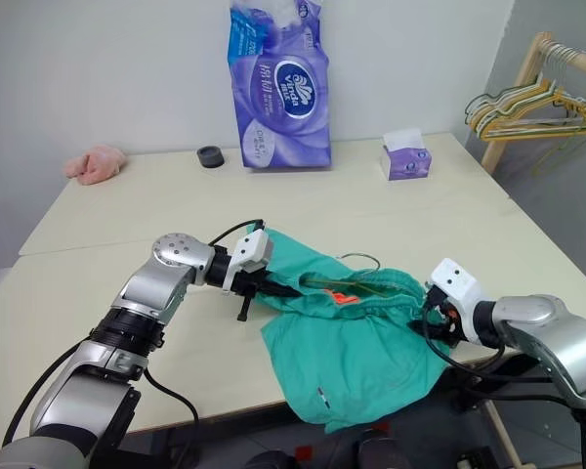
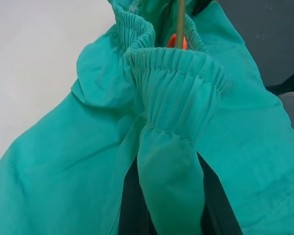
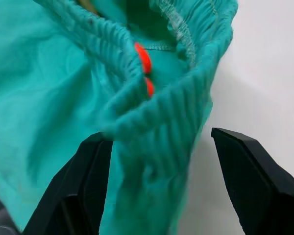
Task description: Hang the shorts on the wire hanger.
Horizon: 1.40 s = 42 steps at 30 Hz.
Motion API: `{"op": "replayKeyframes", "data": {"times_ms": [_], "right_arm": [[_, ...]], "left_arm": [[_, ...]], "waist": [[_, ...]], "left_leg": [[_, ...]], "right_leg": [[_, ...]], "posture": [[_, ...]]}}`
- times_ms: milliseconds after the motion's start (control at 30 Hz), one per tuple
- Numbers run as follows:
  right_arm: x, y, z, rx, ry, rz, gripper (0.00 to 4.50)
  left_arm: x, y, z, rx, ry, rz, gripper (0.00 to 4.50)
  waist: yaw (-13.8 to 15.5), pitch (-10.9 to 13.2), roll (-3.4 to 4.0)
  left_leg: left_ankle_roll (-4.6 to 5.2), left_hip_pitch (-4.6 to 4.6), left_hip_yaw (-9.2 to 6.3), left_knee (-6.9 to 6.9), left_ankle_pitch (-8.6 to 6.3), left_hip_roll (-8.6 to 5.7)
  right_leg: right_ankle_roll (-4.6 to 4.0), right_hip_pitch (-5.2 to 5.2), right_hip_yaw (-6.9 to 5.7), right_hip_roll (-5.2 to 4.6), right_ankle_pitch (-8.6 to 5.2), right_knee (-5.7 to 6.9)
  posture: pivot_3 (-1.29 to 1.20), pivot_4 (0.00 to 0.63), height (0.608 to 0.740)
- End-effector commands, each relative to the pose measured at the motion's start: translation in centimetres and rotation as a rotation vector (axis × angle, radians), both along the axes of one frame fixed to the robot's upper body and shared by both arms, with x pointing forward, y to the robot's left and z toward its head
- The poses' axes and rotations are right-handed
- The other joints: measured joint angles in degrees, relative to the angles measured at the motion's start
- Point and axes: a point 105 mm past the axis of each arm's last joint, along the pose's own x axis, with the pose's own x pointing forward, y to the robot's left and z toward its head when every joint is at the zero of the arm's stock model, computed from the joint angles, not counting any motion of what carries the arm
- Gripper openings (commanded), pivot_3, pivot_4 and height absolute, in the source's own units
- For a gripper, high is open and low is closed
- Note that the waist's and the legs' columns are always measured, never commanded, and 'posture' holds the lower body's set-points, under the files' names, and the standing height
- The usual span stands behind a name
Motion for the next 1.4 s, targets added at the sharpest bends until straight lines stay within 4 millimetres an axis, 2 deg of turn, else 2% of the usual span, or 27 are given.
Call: {"op": "replayKeyframes", "data": {"times_ms": [33, 200, 233, 367, 567, 833, 933, 1133, 1233, 1333, 1400], "right_arm": [[0.9, 1.0, -0.5, -0.042, -0.008, 0.096, 3.36], [1.7, 1.3, -1.5, -0.081, 0.009, 0.147, 3.36], [1.7, 1.3, -1.7, -0.095, 0.016, 0.16, 3.19], [1.7, 1.4, -2.0, -0.106, 0.026, 0.197, 2.13], [1.9, 1.7, -1.4, -0.091, 0.002, 0.202, 0.01], [0.8, 3.1, 0.8, -0.015, -0.024, 0.243, 0.01], [0.5, 3.0, 1.2, -0.015, -0.025, 0.24, 0.0], [-0.4, 2.2, 2.4, -0.011, -0.025, 0.226, 0.0], [-0.7, 2.0, 2.6, -0.008, -0.024, 0.216, 0.0], [-0.8, 1.7, 2.6, -0.003, -0.022, 0.199, 0.0], [-1.0, 1.4, 2.6, -0.003, -0.014, 0.188, 0.0]], "left_arm": [[0.2, -0.3, 1.4, -0.029, -0.052, -0.014, 0.0], [0.2, -0.4, 1.6, -0.038, -0.053, -0.014, 0.0], [0.2, -0.5, 1.7, -0.042, -0.052, -0.012, 0.0], [0.2, -0.5, 1.8, -0.051, -0.051, -0.006, 0.0], [0.5, -0.5, 2.0, -0.066, -0.064, 0.016, 0.0], [1.0, -0.6, 2.5, -0.103, -0.086, 0.045, 0.0], [1.8, -0.2, 2.6, -0.11, -0.091, 0.094, 0.61], [3.2, 1.2, 3.5, -0.126, -0.095, 0.166, 2.42], [3.3, 1.4, 3.5, -0.124, -0.093, 0.164, 3.33], [3.6, 1.8, 3.7, -0.122, -0.102, 0.181, 3.33], [4.5, 2.4, 4.3, -0.144, -0.118, 0.236, 3.33]], "waist": [[-0.01, 0.0, 0.0], [0.04, 0.0, 0.0], [0.03, 0.0, 0.0], [0.02, 0.0, 0.0], [0.04, 0.0, 0.0], [0.05, -0.01, 0.02], [0.08, -0.01, 0.01], [0.06, -0.01, 0.01], [0.06, -0.01, 0.01], [0.05, -0.01, 0.01], [0.1, -0.01, 0.01]], "left_leg": [[0.0, 0.01, 0.0, 0.0, 0.0, 0.0], [0.0, -0.02, -0.06, -0.01, 0.0, 0.0], [0.0, -0.02, -0.06, 0.0, 0.0, 0.0], [0.0, -0.01, -0.07, 0.0, 0.0, 0.0], [0.0, -0.01, -0.1, 0.0, 0.0, 0.0], [-0.01, -0.02, -0.13, 0.0, 0.0, -0.01], [-0.01, -0.02, -0.14, 0.0, 0.0, -0.01], [-0.01, -0.02, -0.15, 0.0, 0.0, -0.03], [-0.01, -0.03, -0.15, 0.01, 0.0, -0.03], [-0.01, -0.03, -0.16, 0.0, 0.0, -0.03], [-0.01, -0.04, -0.17, 0.01, 0.0, -0.03]], "right_leg": [[0.0, 0.0, 0.0, 0.0, 0.0, 0.0], [-0.01, -0.02, -0.04, -0.02, 0.0, 0.01], [-0.01, -0.02, -0.04, -0.02, 0.0, 0.01], [-0.01, -0.02, -0.06, -0.03, 0.0, 0.03], [-0.02, -0.02, -0.08, -0.05, 0.01, 0.04], [-0.02, -0.02, -0.13, -0.09, 0.01, 0.05], [-0.02, -0.02, -0.14, -0.11, 0.01, 0.05], [-0.02, -0.02, -0.16, -0.12, 0.01, 0.05], [-0.02, -0.02, -0.17, -0.12, 0.01, 0.05], [-0.02, -0.02, -0.18, -0.12, 0.01, 0.05], [-0.01, -0.02, -0.18, -0.13, 0.01, 0.05]], "posture": [[-0.2, 0.065, 0.74], [-0.2, 0.064, 0.74], [-0.19, 0.064, 0.74], [-0.19, 0.063, 0.74], [-0.19, 0.063, 0.74], [-0.2, 0.058, 0.74], [-0.2, 0.057, 0.74], [-0.2, 0.058, 0.74], [-0.2, 0.058, 0.74], [-0.21, 0.055, 0.74], [-0.21, 0.055, 0.74]]}}
